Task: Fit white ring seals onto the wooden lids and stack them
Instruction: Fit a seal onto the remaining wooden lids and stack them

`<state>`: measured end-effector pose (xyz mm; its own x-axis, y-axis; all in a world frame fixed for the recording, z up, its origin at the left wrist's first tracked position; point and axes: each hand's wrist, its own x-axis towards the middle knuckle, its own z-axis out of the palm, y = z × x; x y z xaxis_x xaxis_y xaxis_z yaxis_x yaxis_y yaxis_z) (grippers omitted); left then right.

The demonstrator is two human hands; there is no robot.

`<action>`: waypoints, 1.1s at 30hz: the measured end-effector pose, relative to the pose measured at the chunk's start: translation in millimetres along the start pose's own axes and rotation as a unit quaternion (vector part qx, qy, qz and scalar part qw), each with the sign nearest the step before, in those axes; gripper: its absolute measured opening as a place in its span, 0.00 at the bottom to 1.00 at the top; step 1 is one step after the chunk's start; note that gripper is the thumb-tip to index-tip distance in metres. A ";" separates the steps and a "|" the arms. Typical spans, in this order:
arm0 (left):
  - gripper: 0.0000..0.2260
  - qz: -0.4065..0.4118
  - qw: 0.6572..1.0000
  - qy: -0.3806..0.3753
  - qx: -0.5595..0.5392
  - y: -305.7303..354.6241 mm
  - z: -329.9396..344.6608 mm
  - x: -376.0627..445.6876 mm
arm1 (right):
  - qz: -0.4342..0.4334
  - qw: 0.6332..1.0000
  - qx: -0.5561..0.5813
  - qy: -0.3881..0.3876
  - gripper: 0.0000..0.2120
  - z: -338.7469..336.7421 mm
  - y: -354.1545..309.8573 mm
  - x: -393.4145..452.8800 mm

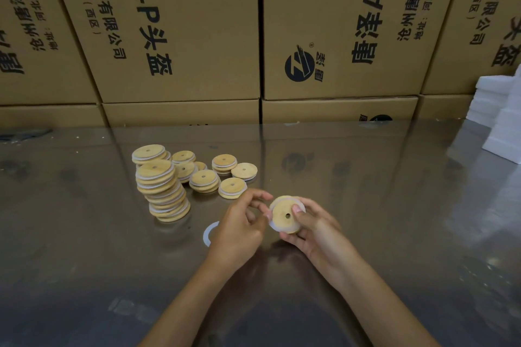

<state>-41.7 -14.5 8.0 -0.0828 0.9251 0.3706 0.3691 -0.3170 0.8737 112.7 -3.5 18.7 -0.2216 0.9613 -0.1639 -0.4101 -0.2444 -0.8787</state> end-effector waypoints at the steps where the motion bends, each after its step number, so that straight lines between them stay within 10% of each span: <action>1: 0.12 -0.006 1.000 0.008 -0.004 0.1 0.6 0.3 | -0.001 1.000 0.002 -0.005 0.13 -0.4 0.3 0.4; 11: 0.05 -0.121 0.990 0.004 -0.068 -1.5 -1.4 4.9 | -0.015 0.997 0.030 -0.066 0.12 0.9 -1.3 -0.8; 33: 0.09 -0.058 0.997 0.037 -0.023 8.6 -5.5 4.8 | -0.020 0.988 -0.130 -0.075 0.08 -3.8 -2.4 -1.0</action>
<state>-44.0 -14.0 19.0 -0.1905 0.9386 0.2875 0.3113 -0.2200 0.9245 117.3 -3.4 19.3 -0.3474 0.9346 -0.0759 -0.1845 -0.1475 -0.9717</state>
